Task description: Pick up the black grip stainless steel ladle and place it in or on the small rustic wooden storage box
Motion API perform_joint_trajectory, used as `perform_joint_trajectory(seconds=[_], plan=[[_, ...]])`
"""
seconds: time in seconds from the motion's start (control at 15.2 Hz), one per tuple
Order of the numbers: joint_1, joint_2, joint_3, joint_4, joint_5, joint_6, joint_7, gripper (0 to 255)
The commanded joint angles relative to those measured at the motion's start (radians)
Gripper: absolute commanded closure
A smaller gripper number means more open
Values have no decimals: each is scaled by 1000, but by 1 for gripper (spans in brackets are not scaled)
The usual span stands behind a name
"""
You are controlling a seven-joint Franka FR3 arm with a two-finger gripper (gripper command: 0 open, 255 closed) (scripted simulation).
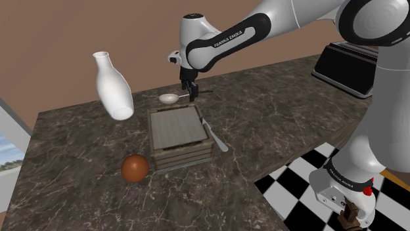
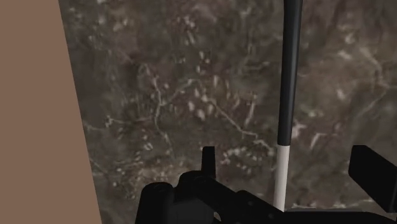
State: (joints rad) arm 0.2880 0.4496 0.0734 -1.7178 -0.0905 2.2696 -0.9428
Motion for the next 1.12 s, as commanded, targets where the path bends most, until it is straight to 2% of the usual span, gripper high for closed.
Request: perform_joint_trajectory(seconds=[0.0,0.13,0.2,0.79,1.06], plan=[[0,0,0,0,0,0,0,0],[0,0,0,0,0,0,0,0],[0,0,0,0,0,0,0,255],[0,0,0,0,0,0,0,255],[-1,-24,2,19,4,-43,-4,255]])
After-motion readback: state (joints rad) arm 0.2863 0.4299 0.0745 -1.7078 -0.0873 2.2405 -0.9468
